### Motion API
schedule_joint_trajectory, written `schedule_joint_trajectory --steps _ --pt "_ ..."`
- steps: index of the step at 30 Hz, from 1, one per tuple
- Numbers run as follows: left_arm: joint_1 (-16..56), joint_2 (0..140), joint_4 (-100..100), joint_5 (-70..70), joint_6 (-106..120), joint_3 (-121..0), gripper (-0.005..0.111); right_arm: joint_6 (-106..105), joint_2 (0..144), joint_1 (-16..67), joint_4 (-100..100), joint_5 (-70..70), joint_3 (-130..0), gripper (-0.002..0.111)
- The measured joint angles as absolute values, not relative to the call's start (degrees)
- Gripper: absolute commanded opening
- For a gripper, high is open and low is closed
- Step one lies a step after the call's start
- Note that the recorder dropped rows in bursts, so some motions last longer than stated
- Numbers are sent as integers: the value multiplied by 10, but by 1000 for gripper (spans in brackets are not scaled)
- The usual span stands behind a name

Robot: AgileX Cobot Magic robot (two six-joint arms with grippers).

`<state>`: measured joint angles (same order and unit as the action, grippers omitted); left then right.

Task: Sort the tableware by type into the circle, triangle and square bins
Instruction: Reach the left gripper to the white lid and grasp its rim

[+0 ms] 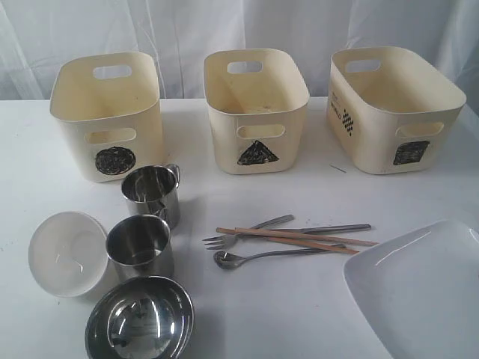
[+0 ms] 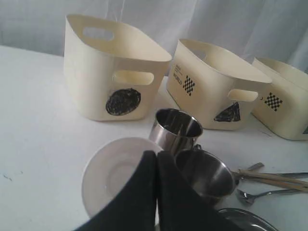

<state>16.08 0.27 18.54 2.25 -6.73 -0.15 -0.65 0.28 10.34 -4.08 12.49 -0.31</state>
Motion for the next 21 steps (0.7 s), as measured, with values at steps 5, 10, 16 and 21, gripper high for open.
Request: schedule_joint_trajectory --steps 5,10,16,21 --pt "161 3 185 11 -151 -1 0 -7 3 103 -41 125 -3 0" --pt "161 3 185 3 -191 -4 0 -7 3 103 -41 125 -3 0" --pt "161 3 185 0 -194 -34 0 -7 3 103 -41 125 -3 0" --pt "161 2 185 -40 -167 -85 0 -7 3 103 -41 125 -3 0"
